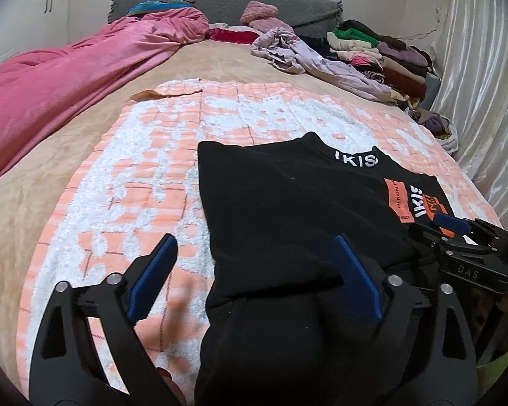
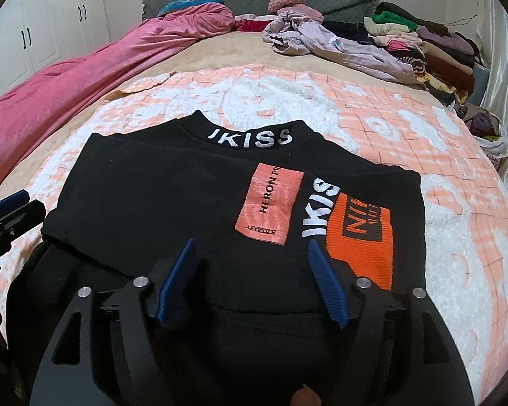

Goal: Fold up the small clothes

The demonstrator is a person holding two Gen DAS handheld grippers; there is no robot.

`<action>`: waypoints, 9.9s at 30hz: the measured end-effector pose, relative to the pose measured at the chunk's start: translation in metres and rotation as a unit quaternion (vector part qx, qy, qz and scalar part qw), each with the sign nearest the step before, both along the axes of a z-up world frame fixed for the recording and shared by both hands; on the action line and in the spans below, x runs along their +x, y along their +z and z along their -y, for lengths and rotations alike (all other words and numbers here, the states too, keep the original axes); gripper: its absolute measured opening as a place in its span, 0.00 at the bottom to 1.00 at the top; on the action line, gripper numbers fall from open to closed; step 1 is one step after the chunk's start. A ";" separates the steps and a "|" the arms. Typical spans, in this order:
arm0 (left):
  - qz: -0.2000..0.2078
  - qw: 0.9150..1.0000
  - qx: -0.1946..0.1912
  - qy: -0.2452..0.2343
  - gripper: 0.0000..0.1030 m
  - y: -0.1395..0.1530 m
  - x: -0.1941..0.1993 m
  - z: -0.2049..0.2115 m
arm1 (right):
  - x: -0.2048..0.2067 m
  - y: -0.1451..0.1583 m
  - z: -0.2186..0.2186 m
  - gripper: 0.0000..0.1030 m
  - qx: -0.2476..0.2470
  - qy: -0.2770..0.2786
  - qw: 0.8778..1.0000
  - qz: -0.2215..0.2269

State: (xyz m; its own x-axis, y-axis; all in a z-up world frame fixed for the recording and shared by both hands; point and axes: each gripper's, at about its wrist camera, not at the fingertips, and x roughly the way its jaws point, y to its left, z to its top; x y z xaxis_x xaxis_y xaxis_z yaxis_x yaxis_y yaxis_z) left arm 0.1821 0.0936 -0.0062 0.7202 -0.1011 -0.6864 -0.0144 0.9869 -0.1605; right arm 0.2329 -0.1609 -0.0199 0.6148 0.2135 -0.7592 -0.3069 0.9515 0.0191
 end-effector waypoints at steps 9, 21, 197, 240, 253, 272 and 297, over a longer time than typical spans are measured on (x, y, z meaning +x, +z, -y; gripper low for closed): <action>0.007 1.000 0.012 0.012 0.91 0.005 -0.007 0.000 | -0.011 0.012 0.005 0.87 0.002 -0.013 1.000 0.019; 0.018 1.000 0.021 0.012 0.91 0.010 -0.036 -0.001 | -0.038 0.033 0.033 0.89 0.001 -0.028 0.999 0.042; 0.021 0.998 -0.038 0.046 0.31 0.001 0.075 0.008 | 0.076 0.008 0.090 0.36 0.020 -0.028 0.999 0.028; 0.058 0.995 -0.071 0.036 0.03 0.005 0.068 -0.040 | 0.115 0.014 0.143 0.09 0.040 -0.085 0.995 0.027; -0.007 0.997 -0.048 0.065 0.13 -0.034 0.079 -0.049 | 0.123 -0.018 0.141 0.18 -0.003 -0.109 0.994 -0.005; 0.013 0.996 -0.030 0.086 0.35 0.003 0.045 -0.044 | 0.088 0.010 0.151 0.48 0.029 -0.119 0.992 0.016; 0.031 0.998 0.000 0.050 0.52 0.023 -0.002 -0.013 | -0.023 0.029 0.117 0.52 0.048 -0.041 0.997 0.049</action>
